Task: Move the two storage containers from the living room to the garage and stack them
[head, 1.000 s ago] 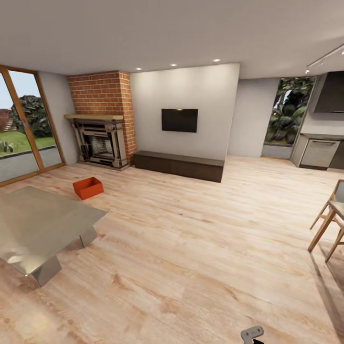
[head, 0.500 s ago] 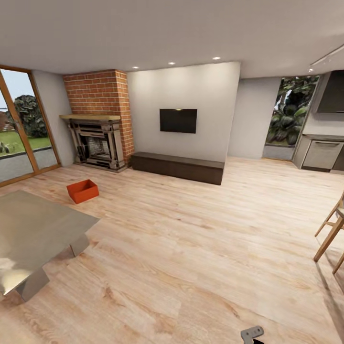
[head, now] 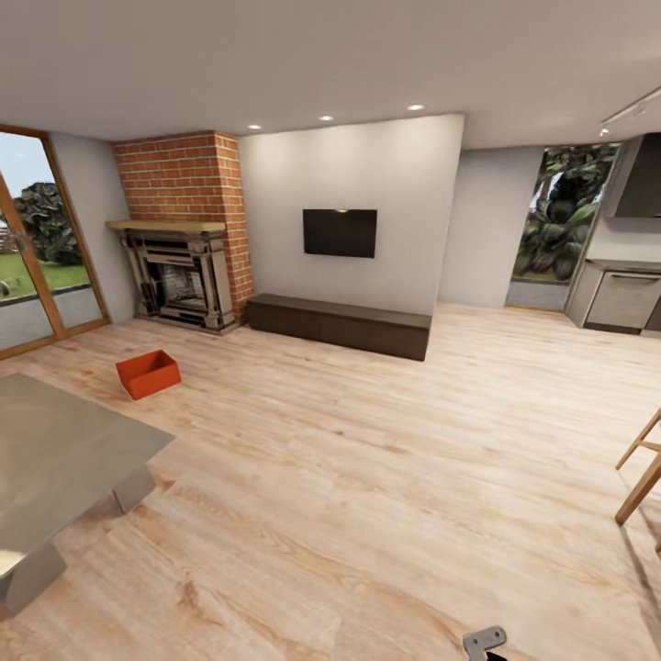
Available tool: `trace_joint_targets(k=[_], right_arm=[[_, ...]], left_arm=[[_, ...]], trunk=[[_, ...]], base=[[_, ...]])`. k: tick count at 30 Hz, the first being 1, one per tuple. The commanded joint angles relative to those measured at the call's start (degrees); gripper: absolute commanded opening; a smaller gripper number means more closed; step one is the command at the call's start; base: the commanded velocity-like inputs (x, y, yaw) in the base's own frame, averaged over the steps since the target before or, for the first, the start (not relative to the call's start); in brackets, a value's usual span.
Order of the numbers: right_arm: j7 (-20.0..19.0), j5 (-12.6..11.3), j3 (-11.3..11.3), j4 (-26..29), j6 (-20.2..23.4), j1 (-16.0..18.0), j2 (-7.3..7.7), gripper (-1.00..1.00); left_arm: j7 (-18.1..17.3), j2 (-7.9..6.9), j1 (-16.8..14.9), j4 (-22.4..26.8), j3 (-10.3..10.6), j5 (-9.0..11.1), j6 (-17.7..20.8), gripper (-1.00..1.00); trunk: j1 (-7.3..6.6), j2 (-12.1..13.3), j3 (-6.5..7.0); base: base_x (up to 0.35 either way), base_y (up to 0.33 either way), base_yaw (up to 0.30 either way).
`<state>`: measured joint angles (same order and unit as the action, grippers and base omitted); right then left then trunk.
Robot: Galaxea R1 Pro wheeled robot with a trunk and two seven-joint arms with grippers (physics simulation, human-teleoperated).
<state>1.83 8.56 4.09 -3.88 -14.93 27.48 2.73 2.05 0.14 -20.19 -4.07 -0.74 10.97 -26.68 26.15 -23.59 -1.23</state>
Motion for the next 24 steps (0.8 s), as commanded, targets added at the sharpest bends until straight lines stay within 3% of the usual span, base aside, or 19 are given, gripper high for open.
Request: trace_joint_targets(k=[1, 24], right_arm=[[0.19, 0.23, 0.39, -0.25, -0.36, 0.12, 0.0, 1.0], [0.19, 0.23, 0.39, -0.25, -0.36, 0.13, 0.0, 1.0]], left_arm=[[0.1, -0.01, -0.12, -0.24, -0.05, 0.02, -0.39, 1.0], [0.1, -0.05, -0.12, -0.24, -0.05, 0.02, -0.39, 1.0]], trunk=[[0.07, -0.13, -0.13], [0.07, -0.13, -0.13]], base=[[0.328, -0.105, 0.0], [0.328, -0.01, 0.0]])
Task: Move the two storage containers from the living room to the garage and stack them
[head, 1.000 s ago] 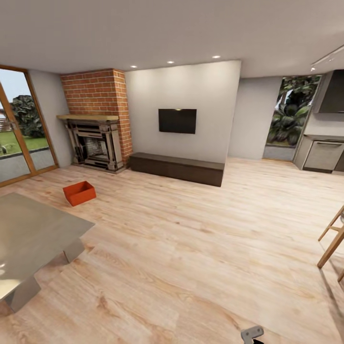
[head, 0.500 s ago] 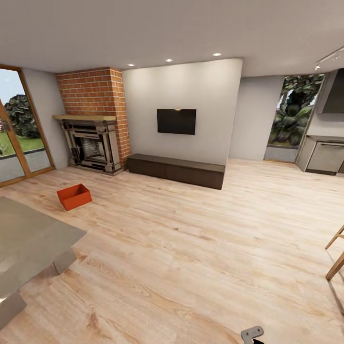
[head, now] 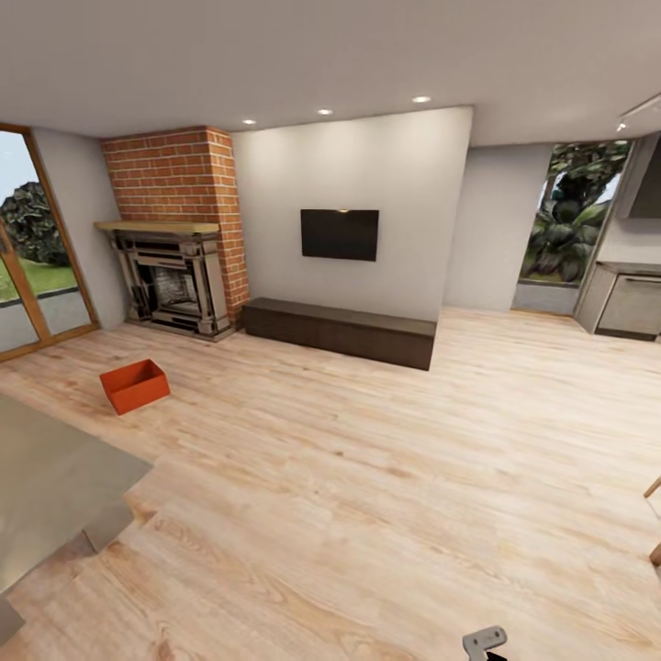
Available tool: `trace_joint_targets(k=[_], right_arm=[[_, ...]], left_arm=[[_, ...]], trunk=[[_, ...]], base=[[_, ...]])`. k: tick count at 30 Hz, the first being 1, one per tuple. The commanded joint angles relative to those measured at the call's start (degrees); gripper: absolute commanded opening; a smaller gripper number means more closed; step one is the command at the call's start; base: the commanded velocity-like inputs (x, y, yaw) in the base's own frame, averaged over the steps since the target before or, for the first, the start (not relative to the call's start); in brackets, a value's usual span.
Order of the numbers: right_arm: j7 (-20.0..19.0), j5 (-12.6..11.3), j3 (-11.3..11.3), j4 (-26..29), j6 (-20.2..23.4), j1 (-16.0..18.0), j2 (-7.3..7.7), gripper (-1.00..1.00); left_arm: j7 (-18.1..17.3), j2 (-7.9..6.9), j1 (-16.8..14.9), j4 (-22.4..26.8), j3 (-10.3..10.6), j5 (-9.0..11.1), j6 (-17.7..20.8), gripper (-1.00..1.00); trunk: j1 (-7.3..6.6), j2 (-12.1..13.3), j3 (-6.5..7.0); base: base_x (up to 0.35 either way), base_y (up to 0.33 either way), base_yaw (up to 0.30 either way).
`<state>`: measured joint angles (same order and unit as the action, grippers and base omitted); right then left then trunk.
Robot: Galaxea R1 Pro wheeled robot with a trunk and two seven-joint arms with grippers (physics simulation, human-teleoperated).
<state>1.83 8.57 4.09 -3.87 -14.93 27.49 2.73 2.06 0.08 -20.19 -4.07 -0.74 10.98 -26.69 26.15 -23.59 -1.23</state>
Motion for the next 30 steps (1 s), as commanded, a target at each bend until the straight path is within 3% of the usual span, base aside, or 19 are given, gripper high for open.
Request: trace_joint_targets(k=[1, 30], right_arm=[[0.19, 0.22, 0.39, -0.26, -0.37, 0.12, 0.0, 1.0], [0.19, 0.22, 0.39, -0.26, -0.37, 0.11, 0.0, 1.0]], left_arm=[[0.09, 0.01, -0.12, -0.24, -0.05, 0.01, -0.38, 1.0], [0.07, 0.02, -0.12, -0.24, -0.05, 0.01, -0.38, 1.0]], trunk=[[0.07, -0.13, -0.13], [0.07, -0.13, -0.13]], base=[[0.328, 0.0, 0.0], [0.328, 0.0, 0.0]])
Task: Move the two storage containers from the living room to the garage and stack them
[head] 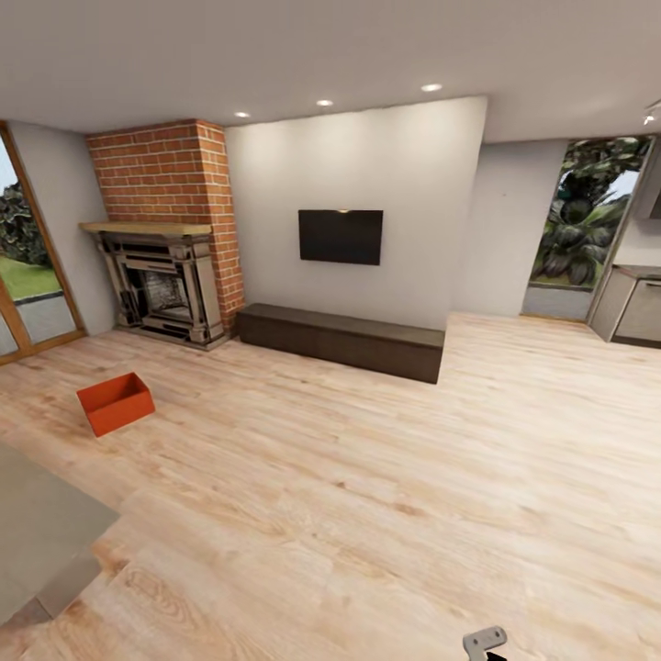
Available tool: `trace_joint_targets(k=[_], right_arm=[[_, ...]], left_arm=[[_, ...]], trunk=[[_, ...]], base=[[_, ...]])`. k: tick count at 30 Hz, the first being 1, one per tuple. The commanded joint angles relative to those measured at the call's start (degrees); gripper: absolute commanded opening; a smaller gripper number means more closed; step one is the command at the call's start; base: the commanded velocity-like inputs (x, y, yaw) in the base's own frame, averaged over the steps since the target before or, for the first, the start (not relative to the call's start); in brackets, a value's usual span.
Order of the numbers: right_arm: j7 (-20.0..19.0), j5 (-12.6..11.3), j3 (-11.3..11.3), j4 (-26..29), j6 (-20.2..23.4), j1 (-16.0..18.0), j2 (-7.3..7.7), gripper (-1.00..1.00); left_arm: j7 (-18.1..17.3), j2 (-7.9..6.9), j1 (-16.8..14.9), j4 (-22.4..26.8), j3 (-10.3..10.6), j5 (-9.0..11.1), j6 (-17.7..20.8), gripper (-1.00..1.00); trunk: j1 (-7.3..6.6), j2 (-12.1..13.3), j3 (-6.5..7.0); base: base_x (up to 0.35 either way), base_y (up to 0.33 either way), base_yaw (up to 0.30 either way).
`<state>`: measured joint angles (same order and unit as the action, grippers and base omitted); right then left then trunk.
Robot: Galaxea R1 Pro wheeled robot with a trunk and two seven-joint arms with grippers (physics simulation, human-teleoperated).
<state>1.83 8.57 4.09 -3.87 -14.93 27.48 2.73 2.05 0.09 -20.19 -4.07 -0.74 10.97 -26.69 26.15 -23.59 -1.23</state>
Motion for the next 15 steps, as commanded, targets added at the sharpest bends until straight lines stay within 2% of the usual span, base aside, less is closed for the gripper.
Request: trace_joint_targets(k=[1, 15], right_arm=[[0.19, 0.22, 0.39, -0.26, -0.37, 0.12, 0.0, 1.0], [0.19, 0.22, 0.39, -0.26, -0.37, 0.15, 0.0, 1.0]], left_arm=[[0.07, 0.01, -0.12, -0.24, -0.05, 0.01, -0.38, 1.0], [0.06, 0.0, -0.12, -0.24, -0.05, 0.01, -0.38, 1.0]], trunk=[[0.07, -0.13, -0.13], [0.07, -0.13, 0.25]], base=[[0.328, 0.0, 0.0], [0.328, 0.0, 0.0]])
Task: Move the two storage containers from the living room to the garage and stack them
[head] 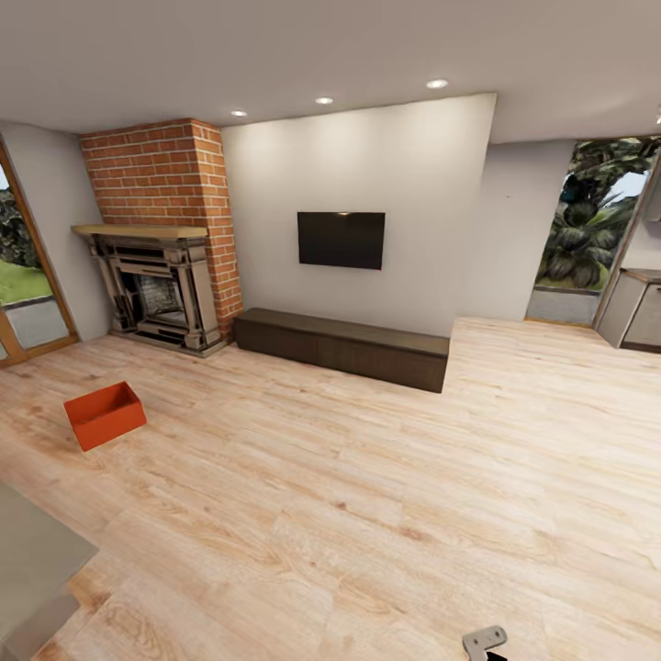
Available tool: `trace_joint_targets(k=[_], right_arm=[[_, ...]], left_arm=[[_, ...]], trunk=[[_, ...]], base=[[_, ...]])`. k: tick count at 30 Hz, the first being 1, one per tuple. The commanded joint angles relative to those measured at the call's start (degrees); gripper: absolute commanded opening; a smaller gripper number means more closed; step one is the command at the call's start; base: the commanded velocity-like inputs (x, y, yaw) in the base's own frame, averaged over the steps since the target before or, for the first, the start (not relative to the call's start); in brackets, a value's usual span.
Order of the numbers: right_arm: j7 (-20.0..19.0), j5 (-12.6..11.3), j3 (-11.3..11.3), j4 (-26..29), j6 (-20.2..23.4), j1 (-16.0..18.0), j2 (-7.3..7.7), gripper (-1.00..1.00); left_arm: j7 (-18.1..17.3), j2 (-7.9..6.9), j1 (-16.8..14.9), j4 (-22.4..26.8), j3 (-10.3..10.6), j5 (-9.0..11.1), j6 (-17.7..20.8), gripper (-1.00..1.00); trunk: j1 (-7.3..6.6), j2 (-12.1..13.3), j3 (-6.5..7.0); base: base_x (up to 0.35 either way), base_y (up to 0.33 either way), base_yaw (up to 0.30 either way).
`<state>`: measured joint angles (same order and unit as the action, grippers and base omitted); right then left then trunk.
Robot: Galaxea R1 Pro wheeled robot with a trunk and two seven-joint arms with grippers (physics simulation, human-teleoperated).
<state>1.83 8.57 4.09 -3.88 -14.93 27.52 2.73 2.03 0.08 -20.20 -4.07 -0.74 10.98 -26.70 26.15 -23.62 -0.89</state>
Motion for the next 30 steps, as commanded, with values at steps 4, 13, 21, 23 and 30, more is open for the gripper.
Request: trace_joint_targets(k=[4, 13, 21, 23, 30], right_arm=[[0.19, 0.22, 0.39, -0.25, -0.36, 0.1, 0.0, 1.0], [0.19, 0.22, 0.39, -0.25, -0.36, 0.08, 0.0, 1.0], [0.19, 0.22, 0.39, -0.25, -0.36, 0.1, 0.0, 1.0], [0.18, 0.22, 0.39, -0.25, -0.36, 0.09, 0.0, 1.0], [0.19, 0.22, 0.39, -0.25, -0.36, 0.08, 0.0, 1.0]], left_arm=[[0.08, 0.01, -0.1, -0.23, -0.05, 0.01, -0.37, 1.0], [0.08, 0.01, -0.1, -0.23, -0.05, 0.01, -0.37, 1.0], [0.08, 0.01, -0.1, -0.23, -0.05, 0.01, -0.37, 1.0], [0.08, 0.01, -0.1, -0.23, -0.05, 0.01, -0.37, 1.0], [0.08, 0.01, -0.1, -0.23, -0.05, 0.01, -0.37, 1.0]], trunk=[[0.07, -0.1, -0.09], [0.07, -0.1, -0.09], [0.07, -0.1, -0.09], [0.07, -0.1, -0.09], [0.07, -0.1, -0.09]], base=[[0.328, 0.0, 0.0], [0.328, 0.0, 0.0], [0.328, 0.0, 0.0], [0.328, 0.0, 0.0], [0.328, 0.0, 0.0]])
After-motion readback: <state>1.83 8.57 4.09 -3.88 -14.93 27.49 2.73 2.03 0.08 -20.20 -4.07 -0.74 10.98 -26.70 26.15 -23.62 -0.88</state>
